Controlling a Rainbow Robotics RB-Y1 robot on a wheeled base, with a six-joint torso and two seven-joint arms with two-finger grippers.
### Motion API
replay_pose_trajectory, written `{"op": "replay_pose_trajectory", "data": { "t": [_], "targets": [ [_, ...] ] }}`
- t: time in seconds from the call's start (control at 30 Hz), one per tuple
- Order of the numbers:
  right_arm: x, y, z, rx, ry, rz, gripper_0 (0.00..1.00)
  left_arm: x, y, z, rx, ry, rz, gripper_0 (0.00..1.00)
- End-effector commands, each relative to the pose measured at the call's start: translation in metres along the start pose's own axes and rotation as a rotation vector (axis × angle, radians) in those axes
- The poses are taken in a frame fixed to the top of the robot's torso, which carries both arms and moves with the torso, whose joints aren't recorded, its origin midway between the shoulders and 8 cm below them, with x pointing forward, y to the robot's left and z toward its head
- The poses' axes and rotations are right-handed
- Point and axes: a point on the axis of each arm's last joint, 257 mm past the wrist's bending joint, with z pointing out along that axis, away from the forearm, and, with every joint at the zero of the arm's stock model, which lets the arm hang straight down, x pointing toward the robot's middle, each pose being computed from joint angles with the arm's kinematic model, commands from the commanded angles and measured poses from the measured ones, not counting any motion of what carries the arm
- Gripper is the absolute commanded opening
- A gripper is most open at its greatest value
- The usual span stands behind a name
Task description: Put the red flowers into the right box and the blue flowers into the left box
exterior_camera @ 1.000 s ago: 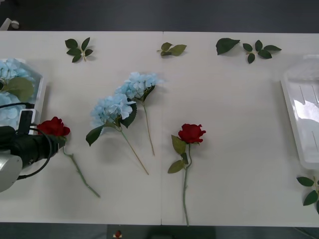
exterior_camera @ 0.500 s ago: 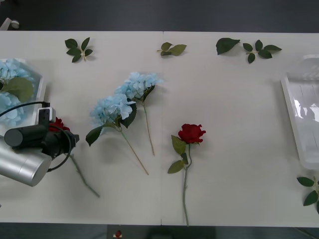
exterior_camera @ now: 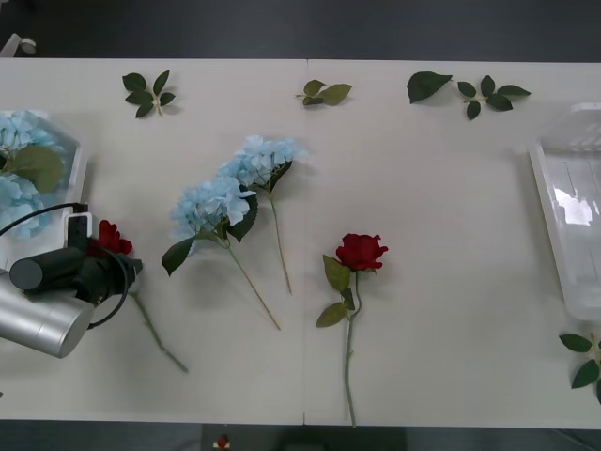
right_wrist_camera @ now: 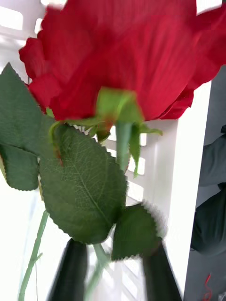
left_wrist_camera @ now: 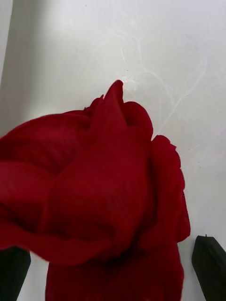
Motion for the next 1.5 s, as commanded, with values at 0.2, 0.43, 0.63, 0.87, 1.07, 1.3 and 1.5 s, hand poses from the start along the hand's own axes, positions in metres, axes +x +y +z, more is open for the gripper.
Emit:
{"op": "replay_pose_trajectory", "data": {
  "t": [0.2, 0.43, 0.63, 0.87, 1.07, 1.3, 1.5],
  "targets": [
    [-0.015, -0.002, -0.008, -0.015, -0.029, -0.120, 0.92, -0.028, -0.005, 0.000, 0.006, -0.045, -0.013, 0.43],
    [-0.026, 0.013, -0.027, -0.137, -0.039, -0.137, 0.96, -0.027, -0.001, 0.010, 0.008, -0.056, -0.017, 0.31],
    [-0.055, 0.035, -0.077, -0.315, -0.098, -0.157, 0.97, -0.027, 0.000, 0.019, 0.010, -0.066, -0.007, 0.08],
    [-0.085, 0.106, -0.149, -0.630, -0.218, -0.241, 0.97, -0.029, -0.016, 0.013, 0.049, -0.064, -0.018, 0.00],
    [-0.092, 0.167, -0.199, -0.913, -0.328, -0.284, 0.97, -0.028, -0.041, -0.014, 0.116, -0.010, -0.041, 0.00],
    [-0.100, 0.228, -0.261, -1.166, -0.523, -0.343, 0.96, -0.030, -0.054, -0.088, 0.192, 0.053, -0.037, 0.00],
    [-0.091, 0.269, -0.309, -1.358, -0.604, -0.288, 0.97, -0.038, -0.052, -0.152, 0.234, 0.084, -0.004, 0.00]
  ]
}}
